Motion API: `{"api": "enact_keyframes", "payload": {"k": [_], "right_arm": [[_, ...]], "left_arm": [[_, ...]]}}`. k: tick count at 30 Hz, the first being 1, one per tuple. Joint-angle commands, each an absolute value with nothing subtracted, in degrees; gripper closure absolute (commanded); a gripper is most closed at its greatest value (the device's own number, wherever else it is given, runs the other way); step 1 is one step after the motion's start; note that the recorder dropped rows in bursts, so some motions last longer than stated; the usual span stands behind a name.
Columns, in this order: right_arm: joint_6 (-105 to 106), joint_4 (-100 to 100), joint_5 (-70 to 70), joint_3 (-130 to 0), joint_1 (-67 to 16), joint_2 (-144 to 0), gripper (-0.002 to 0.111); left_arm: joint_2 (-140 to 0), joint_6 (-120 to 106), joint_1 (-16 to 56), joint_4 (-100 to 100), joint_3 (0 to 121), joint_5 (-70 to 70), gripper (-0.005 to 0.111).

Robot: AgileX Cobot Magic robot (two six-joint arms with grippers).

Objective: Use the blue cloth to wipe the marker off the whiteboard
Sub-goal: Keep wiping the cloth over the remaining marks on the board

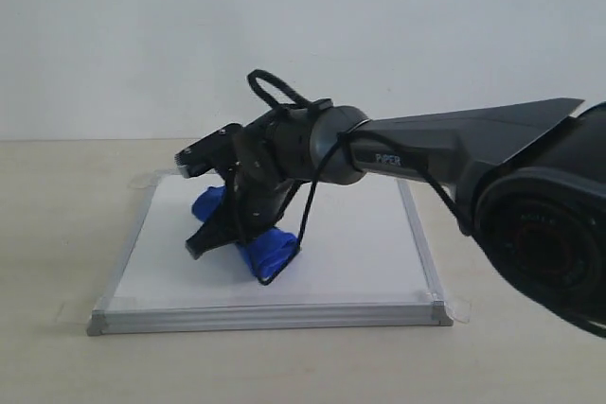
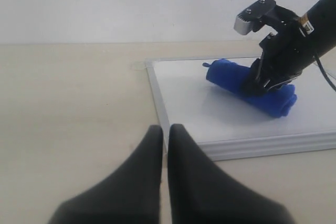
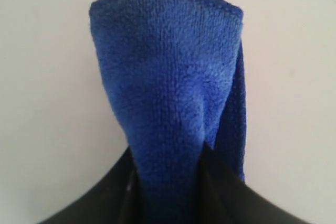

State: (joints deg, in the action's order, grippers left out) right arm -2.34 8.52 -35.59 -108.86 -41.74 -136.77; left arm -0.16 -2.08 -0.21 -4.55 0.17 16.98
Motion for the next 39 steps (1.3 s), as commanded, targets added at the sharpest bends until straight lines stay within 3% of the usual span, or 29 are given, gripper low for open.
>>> {"api": "enact_keyframes", "payload": {"k": [1, 8, 29, 39], "right_arm": [[3.91, 0.00, -33.02, -108.76, -46.08, -136.64, 0.108], [9.97, -6.30, -33.14, -109.14, -47.32, -136.64, 0.108], [-6.45, 22.18, -49.07, -109.25, -36.95, -136.64, 0.108], [2.24, 8.40, -46.84, -109.11, -39.01, -138.63, 0.108]], "left_arm": [[0.00, -2.21, 0.00, -4.89, 0.00, 16.52, 0.103], [0.00, -2.21, 0.00, -4.89, 0.00, 16.52, 0.103], [0.00, -2.21, 0.00, -4.89, 0.00, 16.52, 0.103], [0.00, -2.21, 0.00, -4.89, 0.00, 16.52, 0.103]]}}
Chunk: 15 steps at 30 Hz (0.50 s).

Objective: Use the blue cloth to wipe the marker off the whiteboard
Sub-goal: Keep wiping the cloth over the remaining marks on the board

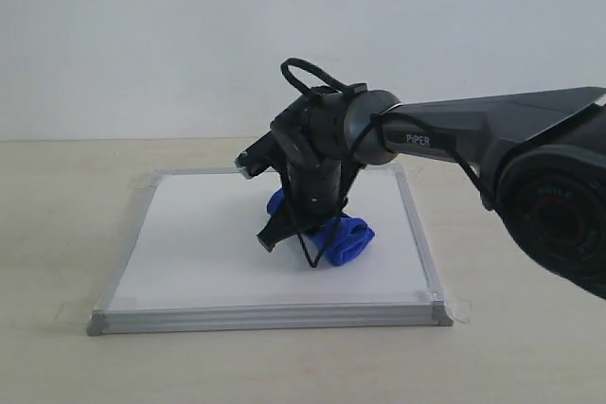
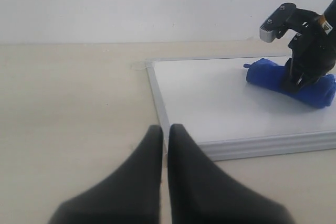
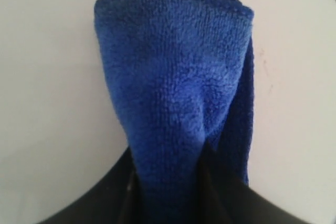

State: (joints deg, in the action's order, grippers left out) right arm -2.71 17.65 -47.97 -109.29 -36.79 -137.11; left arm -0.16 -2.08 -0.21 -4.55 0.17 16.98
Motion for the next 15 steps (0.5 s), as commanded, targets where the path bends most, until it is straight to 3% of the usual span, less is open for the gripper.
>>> {"api": "enact_keyframes", "payload": {"k": [1, 9, 15], "right_arm": [[3.89, 6.50, -46.56, -109.29, -39.91, -138.51, 0.108], [13.02, -5.90, -43.59, -111.53, -47.79, -137.66, 0.108], [8.45, 2.26, -43.93, -111.53, -44.69, -137.90, 0.108]], "left_arm": [[0.00, -2.21, 0.00, -4.89, 0.00, 16.52, 0.103], [0.00, -2.21, 0.00, -4.89, 0.00, 16.52, 0.103], [0.00, -2.21, 0.00, -4.89, 0.00, 16.52, 0.103]]}}
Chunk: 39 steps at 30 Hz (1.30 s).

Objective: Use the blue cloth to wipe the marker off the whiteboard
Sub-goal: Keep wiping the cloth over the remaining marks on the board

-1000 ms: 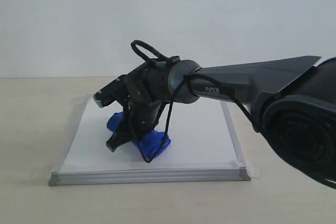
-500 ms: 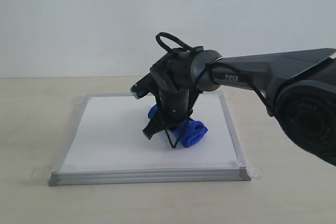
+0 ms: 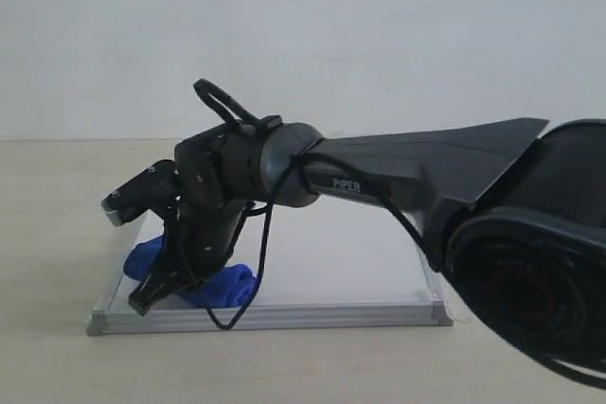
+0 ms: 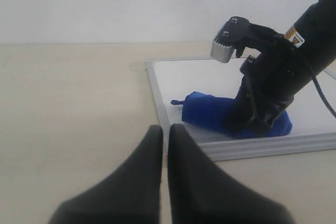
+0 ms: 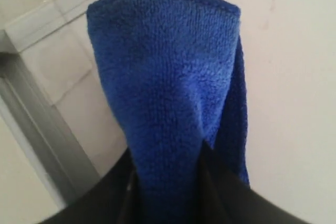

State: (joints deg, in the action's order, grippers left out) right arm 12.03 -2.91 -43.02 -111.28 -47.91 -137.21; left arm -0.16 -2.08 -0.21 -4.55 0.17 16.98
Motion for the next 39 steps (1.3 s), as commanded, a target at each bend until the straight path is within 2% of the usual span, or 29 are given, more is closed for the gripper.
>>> {"api": "enact_keyframes", "payload": {"k": [1, 6, 9, 15, 17, 23, 30, 39], "right_arm": [[6.99, 3.95, -44.47, -111.53, -43.26, -137.90, 0.108], [-3.00, 14.73, -49.56, -111.53, -36.49, -137.90, 0.108], [-8.18, 17.63, -51.24, -111.53, -35.69, -137.90, 0.108], [7.19, 7.21, -41.61, -111.53, -48.65, -138.14, 0.108], [7.39, 7.21, -41.26, -112.14, -49.44, -137.20, 0.108], [-2.18, 19.11, -50.15, -111.99, -40.01, -138.92, 0.108], [-6.54, 20.87, -56.20, -111.89, -35.84, -136.01, 0.108], [-13.70, 24.19, -46.19, -94.38, -34.81, -122.95, 0.108]], "left_arm": [[0.00, -2.21, 0.00, -4.89, 0.00, 16.52, 0.103], [0.00, -2.21, 0.00, -4.89, 0.00, 16.52, 0.103], [0.00, -2.21, 0.00, -4.89, 0.00, 16.52, 0.103], [0.00, -2.21, 0.00, -4.89, 0.00, 16.52, 0.103], [0.00, -2.21, 0.00, -4.89, 0.00, 16.52, 0.103], [0.00, -2.21, 0.00, -4.89, 0.00, 16.52, 0.103], [0.00, -2.21, 0.00, -4.89, 0.00, 16.52, 0.103], [0.00, -2.21, 0.00, -4.89, 0.00, 16.52, 0.103]]}}
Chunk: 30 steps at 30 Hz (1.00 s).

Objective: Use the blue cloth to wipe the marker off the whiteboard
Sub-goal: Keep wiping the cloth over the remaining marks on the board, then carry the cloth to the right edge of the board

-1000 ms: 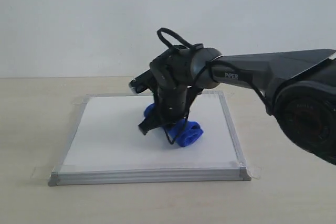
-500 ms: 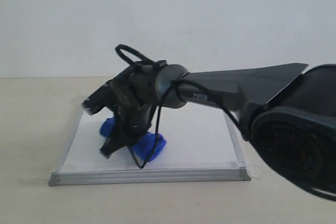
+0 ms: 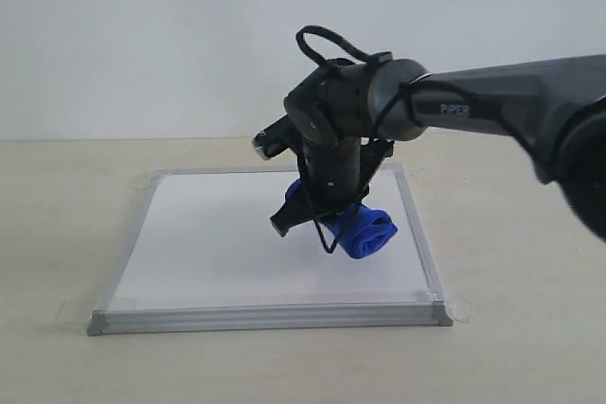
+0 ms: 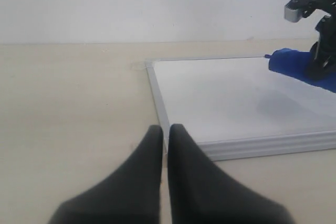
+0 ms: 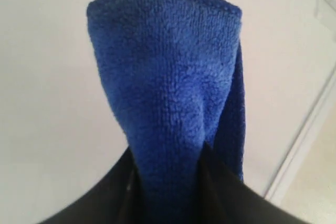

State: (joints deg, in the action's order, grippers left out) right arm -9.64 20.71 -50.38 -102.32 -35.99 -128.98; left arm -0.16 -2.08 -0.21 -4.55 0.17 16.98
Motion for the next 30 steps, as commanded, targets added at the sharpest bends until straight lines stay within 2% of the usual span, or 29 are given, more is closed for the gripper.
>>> {"api": "enact_keyframes", "payload": {"k": [1, 6, 12, 19, 25, 30], "right_arm": [[-15.06, 25.26, -45.51, -92.43, -34.29, -121.70, 0.108], [-25.63, 29.01, -42.70, -82.93, -29.72, -115.17, 0.108], [-32.94, 29.95, -44.08, -80.58, -24.72, -113.78, 0.108], [-40.59, 34.79, -40.67, -74.65, -22.51, -116.27, 0.108], [-39.81, 28.64, -34.84, -74.22, -22.51, -117.79, 0.108], [-39.93, 29.57, -35.71, -74.22, -22.51, -118.68, 0.108]], "left_arm": [[0.00, -2.21, 0.00, -4.89, 0.00, 16.52, 0.103], [0.00, -2.21, 0.00, -4.89, 0.00, 16.52, 0.103], [0.00, -2.21, 0.00, -4.89, 0.00, 16.52, 0.103], [0.00, -2.21, 0.00, -4.89, 0.00, 16.52, 0.103], [0.00, -2.21, 0.00, -4.89, 0.00, 16.52, 0.103], [0.00, -2.21, 0.00, -4.89, 0.00, 16.52, 0.103]]}}
